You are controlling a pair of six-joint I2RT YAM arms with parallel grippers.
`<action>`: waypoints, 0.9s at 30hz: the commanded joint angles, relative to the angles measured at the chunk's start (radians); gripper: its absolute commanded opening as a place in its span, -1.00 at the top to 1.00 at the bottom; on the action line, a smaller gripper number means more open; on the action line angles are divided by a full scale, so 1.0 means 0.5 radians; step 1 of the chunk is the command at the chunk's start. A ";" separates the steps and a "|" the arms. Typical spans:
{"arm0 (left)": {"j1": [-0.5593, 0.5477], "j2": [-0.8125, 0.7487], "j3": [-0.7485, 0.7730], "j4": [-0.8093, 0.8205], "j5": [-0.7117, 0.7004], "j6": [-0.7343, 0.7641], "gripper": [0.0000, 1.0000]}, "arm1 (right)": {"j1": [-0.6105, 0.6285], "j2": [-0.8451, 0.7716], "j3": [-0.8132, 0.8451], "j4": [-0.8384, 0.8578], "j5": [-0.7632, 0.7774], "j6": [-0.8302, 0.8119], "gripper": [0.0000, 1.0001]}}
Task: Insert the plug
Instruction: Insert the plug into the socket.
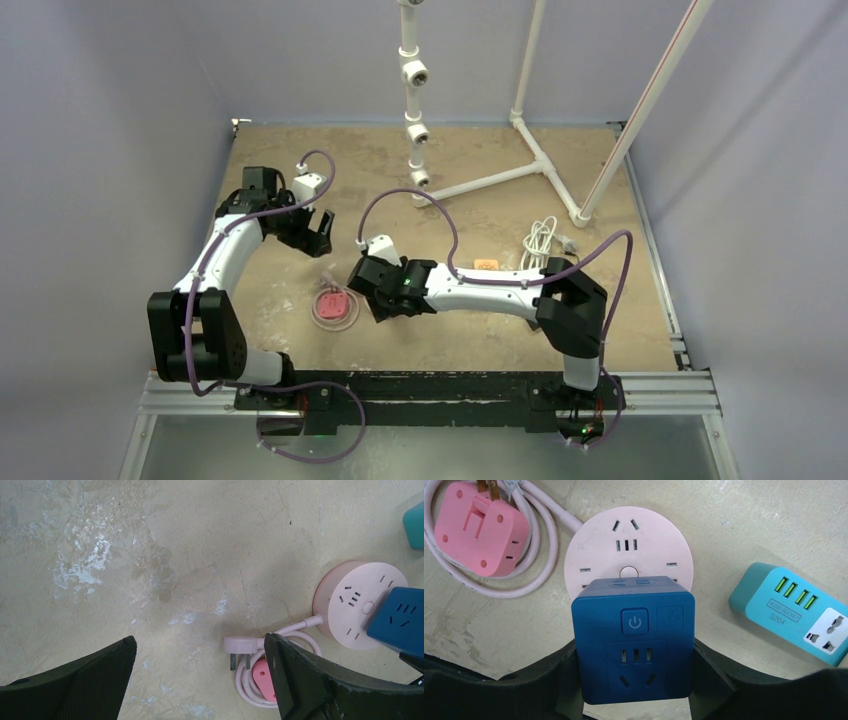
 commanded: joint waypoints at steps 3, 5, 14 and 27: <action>0.009 -0.034 -0.002 0.021 0.038 0.006 -0.98 | 0.008 0.052 -0.099 -0.021 -0.037 0.020 1.00; 0.007 -0.029 0.000 0.022 0.036 0.008 -0.98 | 0.008 0.065 -0.115 -0.013 -0.039 0.010 1.00; 0.007 -0.022 0.004 0.035 0.046 0.004 -0.98 | 0.008 0.102 -0.285 0.043 -0.095 -0.043 1.00; 0.007 -0.031 0.004 0.023 0.100 0.001 -0.99 | 0.003 0.275 -0.167 -0.079 -0.349 -0.229 1.00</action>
